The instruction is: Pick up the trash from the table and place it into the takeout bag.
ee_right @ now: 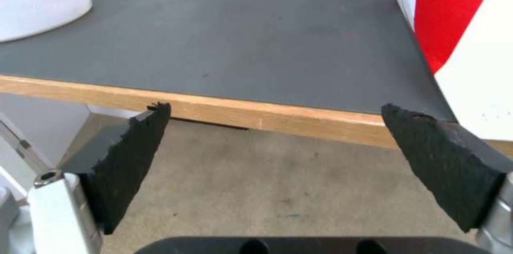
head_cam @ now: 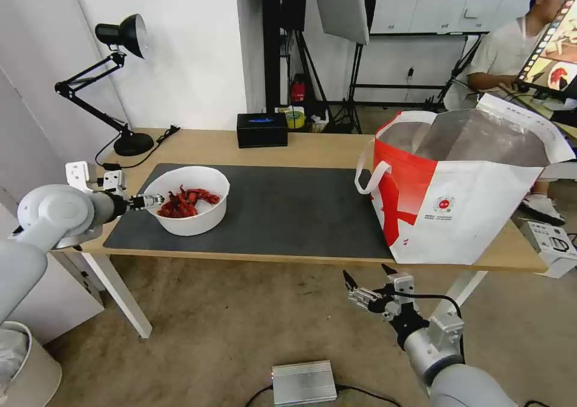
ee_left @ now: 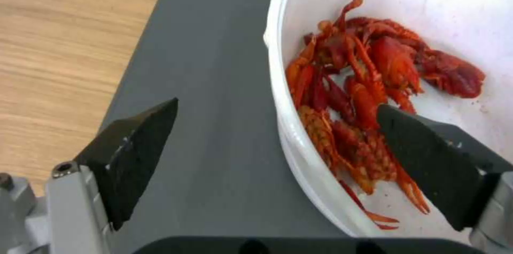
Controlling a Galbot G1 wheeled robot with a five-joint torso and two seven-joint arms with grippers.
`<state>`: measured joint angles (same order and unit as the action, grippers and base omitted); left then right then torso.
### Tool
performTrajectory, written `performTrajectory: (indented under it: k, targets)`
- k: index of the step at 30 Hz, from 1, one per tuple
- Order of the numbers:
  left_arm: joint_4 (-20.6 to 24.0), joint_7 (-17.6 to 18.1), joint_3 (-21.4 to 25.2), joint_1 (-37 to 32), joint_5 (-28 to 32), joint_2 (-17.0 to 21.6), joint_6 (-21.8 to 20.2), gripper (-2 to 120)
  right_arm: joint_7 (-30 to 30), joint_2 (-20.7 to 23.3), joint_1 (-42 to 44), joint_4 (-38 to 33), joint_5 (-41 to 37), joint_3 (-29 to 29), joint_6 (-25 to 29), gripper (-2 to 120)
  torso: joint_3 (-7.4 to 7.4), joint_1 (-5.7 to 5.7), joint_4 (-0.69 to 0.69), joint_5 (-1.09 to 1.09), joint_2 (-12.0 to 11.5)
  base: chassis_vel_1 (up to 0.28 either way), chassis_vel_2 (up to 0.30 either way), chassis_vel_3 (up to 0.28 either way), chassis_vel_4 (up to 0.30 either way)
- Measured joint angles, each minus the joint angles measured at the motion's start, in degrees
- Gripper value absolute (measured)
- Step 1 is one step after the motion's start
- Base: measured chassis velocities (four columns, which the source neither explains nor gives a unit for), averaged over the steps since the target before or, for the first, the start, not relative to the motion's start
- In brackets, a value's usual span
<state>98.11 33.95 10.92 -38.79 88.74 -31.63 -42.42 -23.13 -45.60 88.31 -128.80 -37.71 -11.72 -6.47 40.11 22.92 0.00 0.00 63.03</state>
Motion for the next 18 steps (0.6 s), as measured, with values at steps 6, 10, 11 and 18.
performTrajectory:
  k: [6, 10, 11, 18]
  targets:
    - [-0.5, 0.6, -0.5, 0.0, 0.8, -0.3, 0.1, 95, 0.0, 0.0, 0.0, 0.0, 0.0, 0.0, 0.0, 100, 0.00, 0.00, 0.00, 0.01, 0.0, 0.000, 0.000, 0.000, 0.000]
    - [-0.7, 2.1, -1.6, 0.7, 1.7, -0.3, 0.2, 80, 0.0, 0.0, 0.0, 0.0, 0.0, 0.0, 0.0, 100, 0.00, 0.00, 0.00, 0.01, 0.0, 0.000, 0.000, 0.000, 0.000]
    - [-0.8, 2.3, -2.0, 1.0, 2.0, -0.3, 0.2, 75, 0.0, 0.0, 0.0, 0.0, 0.0, 0.0, 0.0, 100, 0.00, 0.00, 0.00, 0.02, 0.0, 0.000, 0.000, 0.000, 0.000]
    - [-1.0, 3.9, -3.9, 3.0, 3.8, -0.3, 0.2, 50, 0.0, 0.0, 0.0, 0.0, 0.0, 0.0, 0.0, 100, 0.00, 0.00, 0.00, 0.01, 0.0, 0.000, 0.000, 0.000, 0.000]
